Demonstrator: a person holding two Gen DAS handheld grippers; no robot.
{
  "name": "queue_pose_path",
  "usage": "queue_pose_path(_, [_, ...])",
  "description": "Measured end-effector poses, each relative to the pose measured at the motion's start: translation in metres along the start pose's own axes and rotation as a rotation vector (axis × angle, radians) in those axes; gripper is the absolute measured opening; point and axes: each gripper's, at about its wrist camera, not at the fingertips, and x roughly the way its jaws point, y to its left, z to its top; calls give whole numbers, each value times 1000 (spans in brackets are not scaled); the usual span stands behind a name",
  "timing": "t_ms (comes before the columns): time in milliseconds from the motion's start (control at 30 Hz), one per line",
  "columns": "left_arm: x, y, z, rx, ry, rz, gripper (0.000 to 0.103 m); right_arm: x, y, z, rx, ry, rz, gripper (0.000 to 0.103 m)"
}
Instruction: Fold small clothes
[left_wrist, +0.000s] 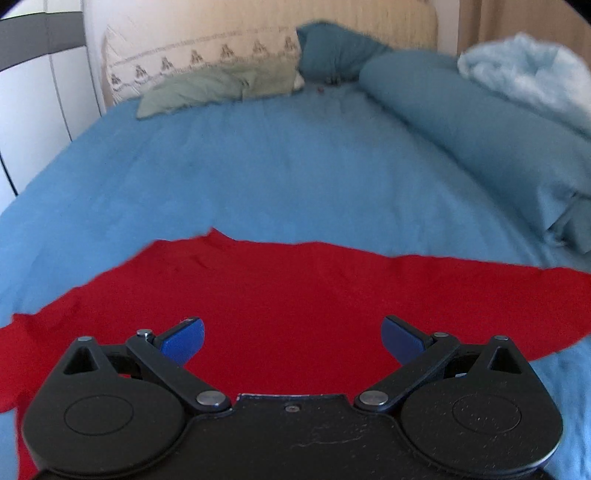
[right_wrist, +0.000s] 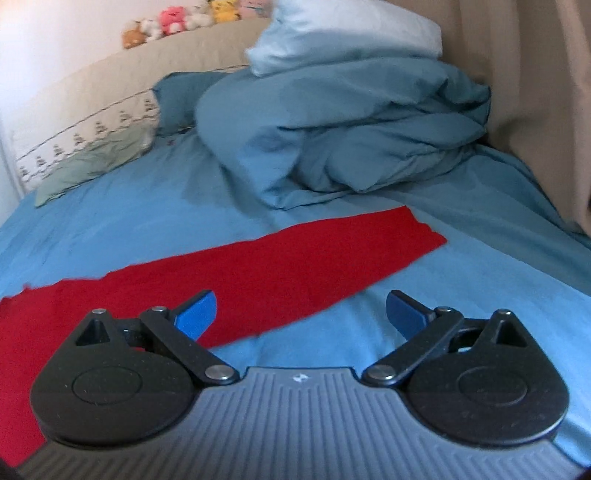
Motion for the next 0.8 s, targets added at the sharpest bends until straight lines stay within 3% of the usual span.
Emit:
queue_pose_path(100, [43, -18, 8, 10, 62, -13, 103, 38, -12, 5, 31, 42, -45, 103])
queue_pose_path(167, [71, -22, 9, -20, 126, -25, 103, 61, -20, 4, 51, 90, -66, 96])
queue_pose_path(233, [89, -25, 9, -46, 163, -22, 103, 78, -27, 3, 84, 133, -61, 83])
queue_pose_path(367, [119, -24, 6, -83, 230, 8, 103, 96, -37, 8, 137, 125, -90, 75])
queue_pose_path(467, [127, -27, 10, -63, 217, 27, 103, 100, -37, 15, 141, 128, -97, 64])
queue_pose_path(633, [135, -22, 17, -64, 255, 1, 103, 101, -29, 30, 98, 154, -98, 22])
queue_pose_path(800, [119, 0, 31, -73, 246, -39, 103, 72, 8, 60, 53, 86, -55, 21])
